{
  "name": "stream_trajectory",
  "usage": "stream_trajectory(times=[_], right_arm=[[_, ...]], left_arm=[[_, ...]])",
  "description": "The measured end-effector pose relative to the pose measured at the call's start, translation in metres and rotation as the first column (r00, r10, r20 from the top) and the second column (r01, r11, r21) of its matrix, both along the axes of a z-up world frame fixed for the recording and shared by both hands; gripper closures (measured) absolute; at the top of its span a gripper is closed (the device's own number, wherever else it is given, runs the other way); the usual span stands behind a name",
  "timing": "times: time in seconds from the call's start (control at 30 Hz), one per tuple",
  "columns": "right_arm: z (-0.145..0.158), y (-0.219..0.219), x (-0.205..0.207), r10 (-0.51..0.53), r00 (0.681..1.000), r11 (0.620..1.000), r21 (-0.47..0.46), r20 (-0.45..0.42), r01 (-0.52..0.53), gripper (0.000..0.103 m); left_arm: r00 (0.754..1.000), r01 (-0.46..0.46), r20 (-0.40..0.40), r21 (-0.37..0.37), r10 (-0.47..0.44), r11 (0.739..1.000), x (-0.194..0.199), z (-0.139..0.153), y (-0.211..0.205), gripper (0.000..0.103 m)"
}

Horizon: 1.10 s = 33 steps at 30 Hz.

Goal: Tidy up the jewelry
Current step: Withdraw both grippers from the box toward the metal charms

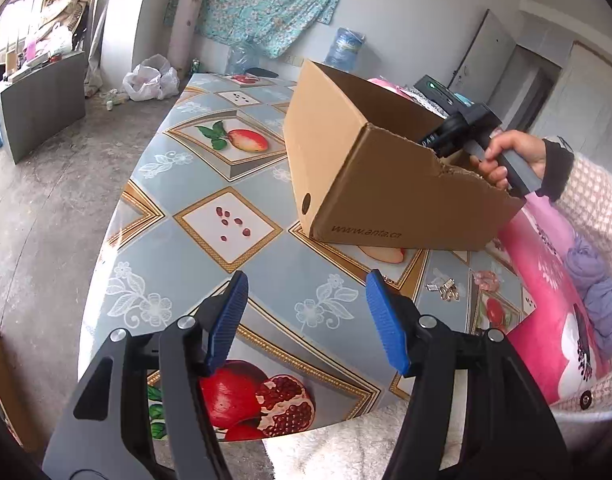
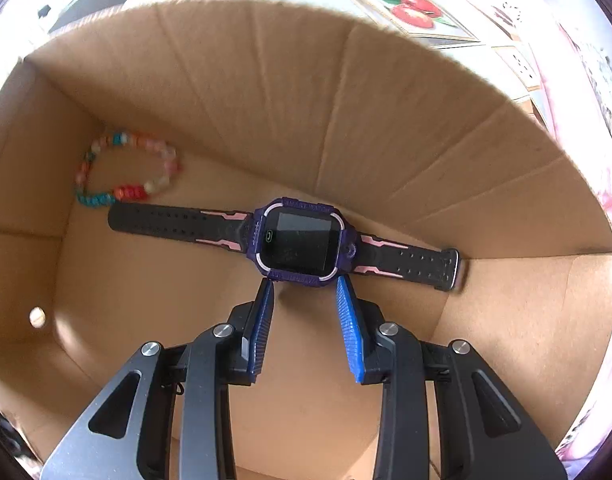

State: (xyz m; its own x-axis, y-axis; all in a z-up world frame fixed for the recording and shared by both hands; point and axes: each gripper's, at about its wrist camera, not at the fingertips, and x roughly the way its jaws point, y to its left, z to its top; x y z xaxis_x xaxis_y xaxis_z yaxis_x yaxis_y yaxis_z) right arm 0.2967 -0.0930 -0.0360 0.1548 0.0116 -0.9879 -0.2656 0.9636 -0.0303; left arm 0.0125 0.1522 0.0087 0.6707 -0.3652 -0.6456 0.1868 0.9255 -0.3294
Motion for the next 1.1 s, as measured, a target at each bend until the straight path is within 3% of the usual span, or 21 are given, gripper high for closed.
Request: stream_trajectory(times=[0.23,0.33,0.43,0.6,0.77,0.93,1.1], right_arm=[[0.005,-0.006,0.002,-0.072,0.997,0.995,0.063,-0.028,0.073,0.070],[0.022,-0.008,0.002,-0.054,0.999,0.996,0.071,-0.005,0.055,0.070],[0.057,-0.004,-0.015,-0.018,0.997,0.997,0.082,0.077,0.011,0.069],[0.132,-0.009,-0.080,0.021,0.963,0.966,0.242,0.267,-0.088,0.060],[0.172,-0.035,-0.178,0.061,0.913,0.915,0.343,0.403,-0.213,0.056],[0.147,-0.047,-0.240,0.009,0.924,0.881,0.434,0.383,-0.188,0.055],[0.066,-0.055,-0.280,-0.091,0.936,0.905,0.421,0.339,-0.065,0.055]], left_arm=[[1.000,0.013,-0.008,0.007,-0.013,1.000,-0.001,-0.004,-0.009,0.045],[1.000,0.018,-0.010,0.016,-0.018,1.000,-0.005,-0.005,-0.012,0.045],[1.000,0.024,-0.015,0.038,-0.023,0.999,-0.008,-0.006,-0.015,0.044],[0.999,0.040,-0.023,0.066,-0.038,0.997,-0.015,-0.010,-0.022,0.043],[0.997,0.068,-0.036,0.093,-0.065,0.993,-0.019,-0.016,-0.035,0.041],[0.994,0.108,-0.035,0.113,-0.105,0.988,-0.018,-0.017,-0.051,0.040],[0.991,0.131,-0.032,0.147,-0.127,0.981,-0.012,-0.019,-0.070,0.037]])
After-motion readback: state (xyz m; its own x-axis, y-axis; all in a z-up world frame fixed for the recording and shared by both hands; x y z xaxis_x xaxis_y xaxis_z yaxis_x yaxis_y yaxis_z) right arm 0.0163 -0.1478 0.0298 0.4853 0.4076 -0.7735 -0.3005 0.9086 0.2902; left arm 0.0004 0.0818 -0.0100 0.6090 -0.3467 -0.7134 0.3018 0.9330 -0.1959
